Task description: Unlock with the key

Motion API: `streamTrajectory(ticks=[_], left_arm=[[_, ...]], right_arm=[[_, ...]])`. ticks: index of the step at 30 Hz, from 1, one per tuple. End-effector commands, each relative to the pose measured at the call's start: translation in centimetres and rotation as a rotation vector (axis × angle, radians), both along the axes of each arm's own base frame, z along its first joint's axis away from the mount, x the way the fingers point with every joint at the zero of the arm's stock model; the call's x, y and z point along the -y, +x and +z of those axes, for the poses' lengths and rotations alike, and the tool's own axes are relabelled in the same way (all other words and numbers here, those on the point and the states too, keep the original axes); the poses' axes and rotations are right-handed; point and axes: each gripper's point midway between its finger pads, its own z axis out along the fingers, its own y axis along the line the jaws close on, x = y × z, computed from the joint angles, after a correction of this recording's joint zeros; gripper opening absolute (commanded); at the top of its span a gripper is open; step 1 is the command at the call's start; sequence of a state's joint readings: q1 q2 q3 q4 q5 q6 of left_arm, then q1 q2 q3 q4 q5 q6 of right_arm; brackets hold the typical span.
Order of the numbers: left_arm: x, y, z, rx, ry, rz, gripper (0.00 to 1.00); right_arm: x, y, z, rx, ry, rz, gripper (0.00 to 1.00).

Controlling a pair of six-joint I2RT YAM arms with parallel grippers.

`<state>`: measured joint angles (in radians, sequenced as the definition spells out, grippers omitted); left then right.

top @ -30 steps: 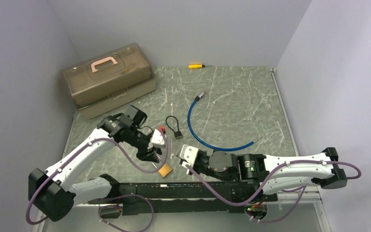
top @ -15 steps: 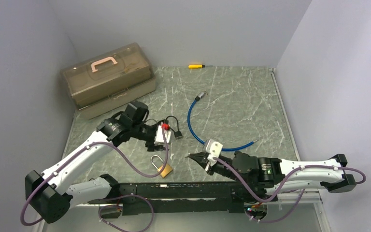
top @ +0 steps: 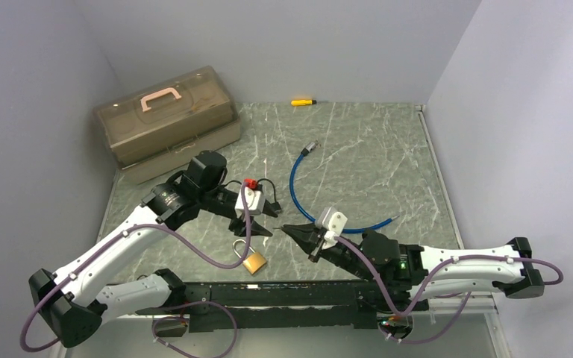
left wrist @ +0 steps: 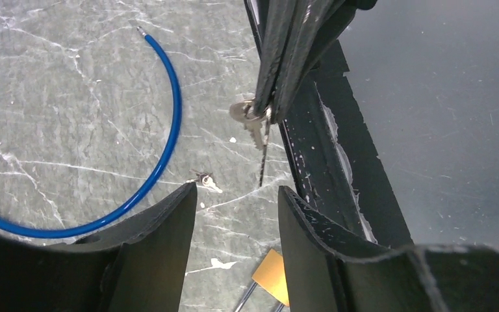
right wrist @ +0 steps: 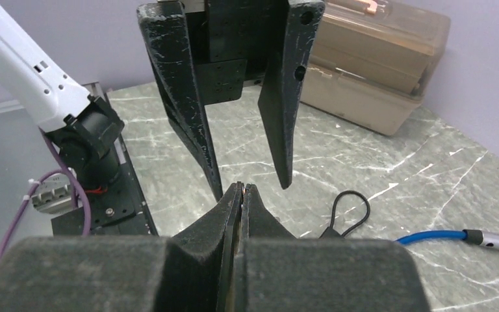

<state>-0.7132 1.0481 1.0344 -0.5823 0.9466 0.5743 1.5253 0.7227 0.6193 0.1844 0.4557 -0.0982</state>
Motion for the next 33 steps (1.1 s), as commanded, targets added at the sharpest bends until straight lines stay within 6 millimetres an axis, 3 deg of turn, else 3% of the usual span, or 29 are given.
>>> streamTrajectory(ticks=[1,7,13,22,24,27,29,30,33], left_arm=[[-0.4,-1.7,1.9,0.004,-0.051,-0.044,0.53],[-0.5,-1.7,2.4,0.017,-0.062,-0.018,0.45],[-0.5,-1.3,2.2,0.037,-0.052,0.008,0.24],[-0.6,-1.1,1.7,0.052,-0.036,0.026,0.30],[-0.6,-0.6,2.0,0.070,-0.041,0.048,0.22],[-0.7,0.2,2.3,0.102,-0.039,0.087,0.00],[-1.0,0.8,2.2,0.135,-0.018,0.113,0.00],[-1.2,1.0,2.0,0.162,-0.006,0.115,0.00],[-2.0,1.2,1.5,0.253,0.039,0.089,0.00]], right_arm=[[-0.3,0.6,2.6,0.034,0.100,-0.031,0.00],[-1.1,0.7,3.0,0.047,0.100,-0.033,0.00],[-1.4,0.7,3.3,0.048,0.112,-0.032,0.00],[-1.8,0.7,3.2,0.037,0.111,-0.030,0.00],[-1.9,0.6,3.0,0.034,0.095,-0.028,0.00],[-1.9,0.6,2.7,0.024,0.084,-0.027,0.00],[-1.7,0.6,2.6,0.015,0.076,-0.026,0.00],[-1.6,0.5,2.5,0.010,0.066,-0.026,0.01],[-1.0,0.5,2.5,-0.015,0.014,-0.027,0.28]])
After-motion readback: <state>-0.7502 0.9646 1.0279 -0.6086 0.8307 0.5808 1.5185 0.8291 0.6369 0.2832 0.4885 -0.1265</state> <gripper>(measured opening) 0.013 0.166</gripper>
